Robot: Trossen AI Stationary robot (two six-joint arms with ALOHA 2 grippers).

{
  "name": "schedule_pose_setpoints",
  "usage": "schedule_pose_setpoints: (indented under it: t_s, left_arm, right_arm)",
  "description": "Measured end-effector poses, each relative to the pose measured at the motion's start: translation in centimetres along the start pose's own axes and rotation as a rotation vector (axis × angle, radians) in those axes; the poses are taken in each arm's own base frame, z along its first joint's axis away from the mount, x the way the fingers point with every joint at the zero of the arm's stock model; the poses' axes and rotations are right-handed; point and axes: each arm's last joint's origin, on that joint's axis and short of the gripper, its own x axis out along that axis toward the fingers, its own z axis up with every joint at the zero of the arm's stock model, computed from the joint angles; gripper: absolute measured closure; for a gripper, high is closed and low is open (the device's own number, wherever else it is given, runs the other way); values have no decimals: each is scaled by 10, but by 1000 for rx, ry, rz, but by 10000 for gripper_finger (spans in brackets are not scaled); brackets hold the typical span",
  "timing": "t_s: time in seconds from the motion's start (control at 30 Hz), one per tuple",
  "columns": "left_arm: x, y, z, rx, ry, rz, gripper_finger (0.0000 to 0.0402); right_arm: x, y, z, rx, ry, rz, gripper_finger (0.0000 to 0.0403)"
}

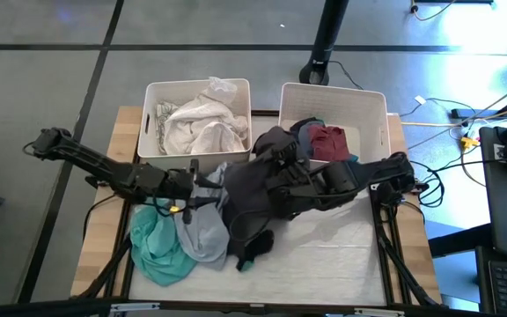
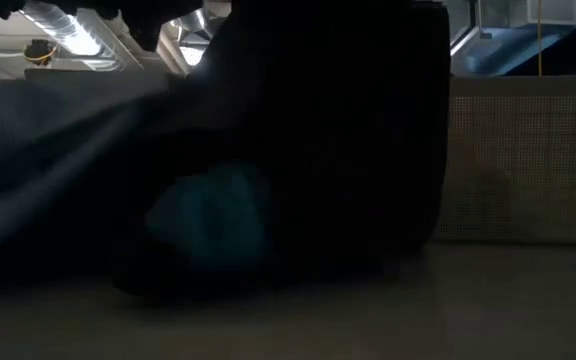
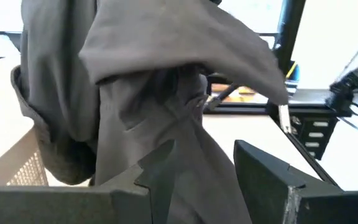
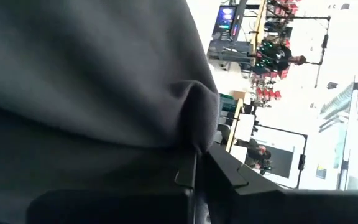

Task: Sort clothes
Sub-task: Put the black shorts into the right white bin

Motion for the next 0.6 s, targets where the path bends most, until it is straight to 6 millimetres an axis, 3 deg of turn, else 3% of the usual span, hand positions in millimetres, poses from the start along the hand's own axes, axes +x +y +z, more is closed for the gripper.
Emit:
schedule_pose_setpoints:
  t_s: [0.37, 0.6]
  left_arm:
    - [29, 15, -12, -123, -14, 92, 249]
    - [37, 23, -21, -133, 31, 132, 249]
  right_arm:
    - [-3, -4, -4, -3, -5, -10, 386]
    - [-7, -9, -9, -13, 16, -54, 386]
